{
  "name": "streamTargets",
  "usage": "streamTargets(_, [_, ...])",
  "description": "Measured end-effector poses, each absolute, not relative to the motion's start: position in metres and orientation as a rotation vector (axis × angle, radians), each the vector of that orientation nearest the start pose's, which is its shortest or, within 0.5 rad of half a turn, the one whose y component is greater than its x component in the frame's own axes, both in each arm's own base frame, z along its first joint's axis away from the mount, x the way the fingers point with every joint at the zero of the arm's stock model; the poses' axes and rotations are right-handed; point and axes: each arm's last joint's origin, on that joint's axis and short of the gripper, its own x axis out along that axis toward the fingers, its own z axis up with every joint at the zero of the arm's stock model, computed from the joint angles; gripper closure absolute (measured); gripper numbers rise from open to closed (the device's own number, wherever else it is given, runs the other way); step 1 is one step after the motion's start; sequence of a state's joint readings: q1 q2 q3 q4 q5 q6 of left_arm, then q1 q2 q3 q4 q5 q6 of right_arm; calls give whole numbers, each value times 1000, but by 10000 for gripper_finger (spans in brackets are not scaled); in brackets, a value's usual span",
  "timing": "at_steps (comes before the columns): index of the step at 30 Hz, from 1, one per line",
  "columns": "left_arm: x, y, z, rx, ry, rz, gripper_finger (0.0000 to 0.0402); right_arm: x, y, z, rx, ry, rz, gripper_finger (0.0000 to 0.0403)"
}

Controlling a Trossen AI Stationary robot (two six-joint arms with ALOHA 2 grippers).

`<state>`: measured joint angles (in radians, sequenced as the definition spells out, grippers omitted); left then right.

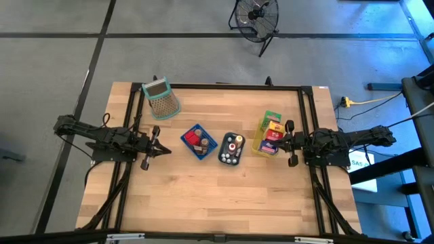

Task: Pick & Place Kitchen Items
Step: Return to Home Position

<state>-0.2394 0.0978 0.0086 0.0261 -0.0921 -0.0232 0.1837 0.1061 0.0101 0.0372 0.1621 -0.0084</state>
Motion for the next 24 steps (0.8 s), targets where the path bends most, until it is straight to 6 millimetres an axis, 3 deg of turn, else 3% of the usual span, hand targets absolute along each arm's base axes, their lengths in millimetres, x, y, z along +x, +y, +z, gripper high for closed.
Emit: streamTargets(24, [101, -22, 161, -13, 64, -146, 392, 102, 14, 162, -18, 58, 22, 400])
